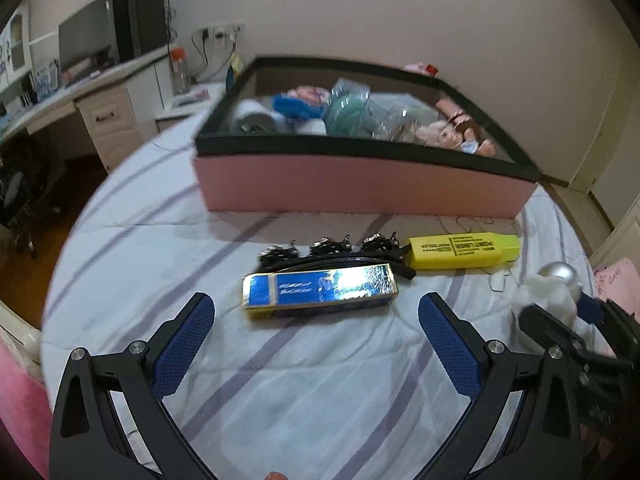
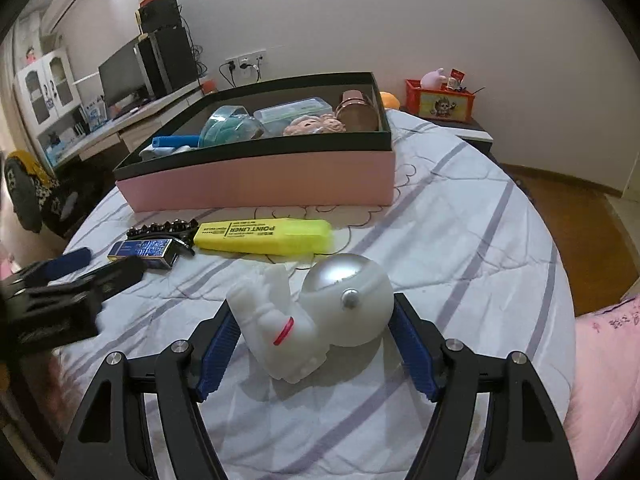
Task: Organize rigid objects
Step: 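Grasp the blue pencil case with the left tool while the right tool grasps the white astronaut figure, then lift the pencil case and astronaut figure toward the pink box with both tools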
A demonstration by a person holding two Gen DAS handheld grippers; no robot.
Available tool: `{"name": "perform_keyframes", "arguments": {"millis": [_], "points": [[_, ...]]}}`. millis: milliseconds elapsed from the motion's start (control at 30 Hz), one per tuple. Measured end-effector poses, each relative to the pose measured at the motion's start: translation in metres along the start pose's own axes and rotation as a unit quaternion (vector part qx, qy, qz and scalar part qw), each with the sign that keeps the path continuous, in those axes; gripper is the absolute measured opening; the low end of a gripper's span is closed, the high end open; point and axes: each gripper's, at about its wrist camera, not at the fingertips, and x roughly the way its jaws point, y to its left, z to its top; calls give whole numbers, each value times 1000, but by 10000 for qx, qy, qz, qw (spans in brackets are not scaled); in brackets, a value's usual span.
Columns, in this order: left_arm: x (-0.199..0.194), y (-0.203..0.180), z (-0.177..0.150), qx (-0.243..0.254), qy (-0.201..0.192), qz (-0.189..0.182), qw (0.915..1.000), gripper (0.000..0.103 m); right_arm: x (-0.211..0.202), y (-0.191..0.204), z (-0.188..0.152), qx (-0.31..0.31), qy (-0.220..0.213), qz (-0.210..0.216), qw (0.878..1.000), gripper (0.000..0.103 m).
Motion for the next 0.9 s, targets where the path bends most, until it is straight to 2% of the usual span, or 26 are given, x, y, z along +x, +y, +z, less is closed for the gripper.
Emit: {"name": "perform_keyframes", "arguments": {"millis": [200, 267, 300, 467, 767, 900], "points": [[16, 1, 8, -86, 150, 210, 9996, 102, 7, 3, 2, -77, 107, 16, 9999, 74], [18, 0, 9, -52, 175, 319, 9993, 95, 7, 1, 2, -50, 109, 54, 9999, 74], [16, 0, 8, -26, 140, 361, 9992, 85, 8, 0, 2, -36, 104, 76, 9999, 74], [7, -6, 4, 174, 39, 246, 9995, 85, 6, -1, 1, -12, 45, 111, 9999, 74], [-60, -4, -14, 308, -639, -11, 9975, 85, -31, 5, -3, 7, -487, 36, 9988, 73], [-105, -5, -21, 350, -1172, 49, 9925, 85, -62, 16, 0, -84, -839, 44, 9964, 73]]}}
